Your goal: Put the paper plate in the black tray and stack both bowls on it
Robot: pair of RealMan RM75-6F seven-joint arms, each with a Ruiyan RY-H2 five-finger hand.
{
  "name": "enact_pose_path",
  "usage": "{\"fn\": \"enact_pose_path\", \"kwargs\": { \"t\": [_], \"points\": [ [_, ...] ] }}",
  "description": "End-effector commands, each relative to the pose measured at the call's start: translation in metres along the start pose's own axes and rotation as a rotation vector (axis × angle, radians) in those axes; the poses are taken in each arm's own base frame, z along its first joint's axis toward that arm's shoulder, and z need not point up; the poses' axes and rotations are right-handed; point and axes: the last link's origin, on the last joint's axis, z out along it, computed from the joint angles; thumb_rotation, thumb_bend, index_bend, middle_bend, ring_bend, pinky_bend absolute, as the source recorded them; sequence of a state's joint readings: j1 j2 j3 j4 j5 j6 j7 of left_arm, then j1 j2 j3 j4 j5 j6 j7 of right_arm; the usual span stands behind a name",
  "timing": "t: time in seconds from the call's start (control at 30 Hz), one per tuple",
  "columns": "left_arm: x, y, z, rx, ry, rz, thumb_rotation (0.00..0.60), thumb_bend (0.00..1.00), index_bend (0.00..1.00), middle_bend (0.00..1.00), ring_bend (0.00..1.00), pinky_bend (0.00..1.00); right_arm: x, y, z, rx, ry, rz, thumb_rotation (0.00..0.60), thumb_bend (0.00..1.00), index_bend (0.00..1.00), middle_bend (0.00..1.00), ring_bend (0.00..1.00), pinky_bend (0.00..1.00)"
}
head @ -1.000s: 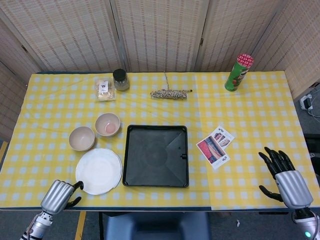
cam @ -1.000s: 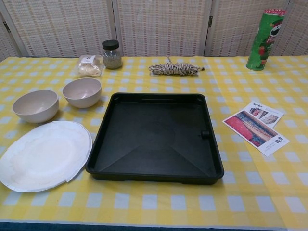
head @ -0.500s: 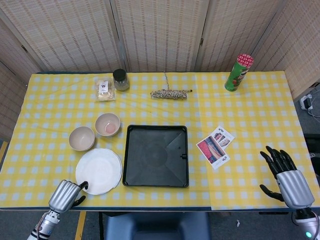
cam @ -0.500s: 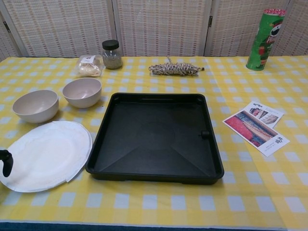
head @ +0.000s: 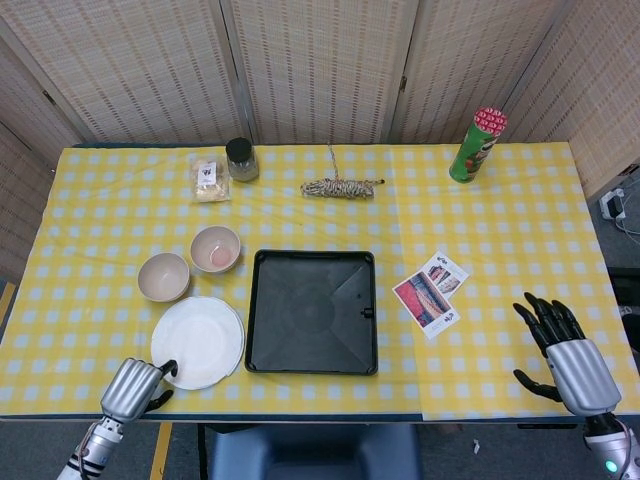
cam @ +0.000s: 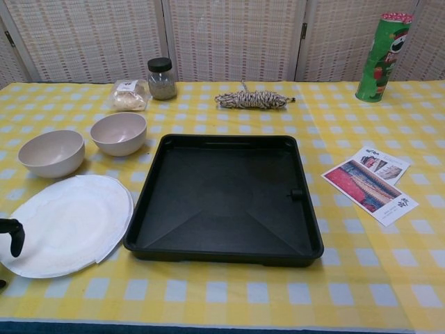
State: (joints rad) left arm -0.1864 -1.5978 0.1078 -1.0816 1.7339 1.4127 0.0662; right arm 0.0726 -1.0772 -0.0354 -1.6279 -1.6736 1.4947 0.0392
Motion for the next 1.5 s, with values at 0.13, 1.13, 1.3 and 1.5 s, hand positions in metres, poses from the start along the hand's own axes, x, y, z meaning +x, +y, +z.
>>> {"fn": "enact_pose_path", "kwargs": {
  "t": [0.13,1.13,1.3,1.5],
  "points": [
    [-0.003,0.004,0.009,-0.009,0.025,-0.010,0.600,0.29,0.54,1.00,1.00,1.00,-0.002,0.000,0.000,-0.014,0.002,-0.019,0.600,0.24,0.00,0.00,0.02,0.05],
    [0.025,-0.005,0.014,-0.015,0.354,-0.065,0.600,0.48,0.64,1.00,1.00,1.00,-0.008,0.000,0.006,-0.028,-0.028,-0.039,0.600,0.24,0.00,0.00,0.00,0.04],
    [0.036,-0.009,0.011,0.009,0.404,-0.073,0.600,0.48,0.64,1.00,1.00,1.00,-0.007,0.002,0.008,-0.037,-0.027,-0.036,0.600,0.24,0.00,0.00,0.00,0.04],
    [0.037,0.005,0.004,-0.025,0.394,-0.117,0.600,0.49,0.64,1.00,1.00,1.00,-0.005,0.002,0.008,-0.033,-0.025,-0.028,0.600,0.24,0.00,0.00,0.00,0.04]
  ]
}}
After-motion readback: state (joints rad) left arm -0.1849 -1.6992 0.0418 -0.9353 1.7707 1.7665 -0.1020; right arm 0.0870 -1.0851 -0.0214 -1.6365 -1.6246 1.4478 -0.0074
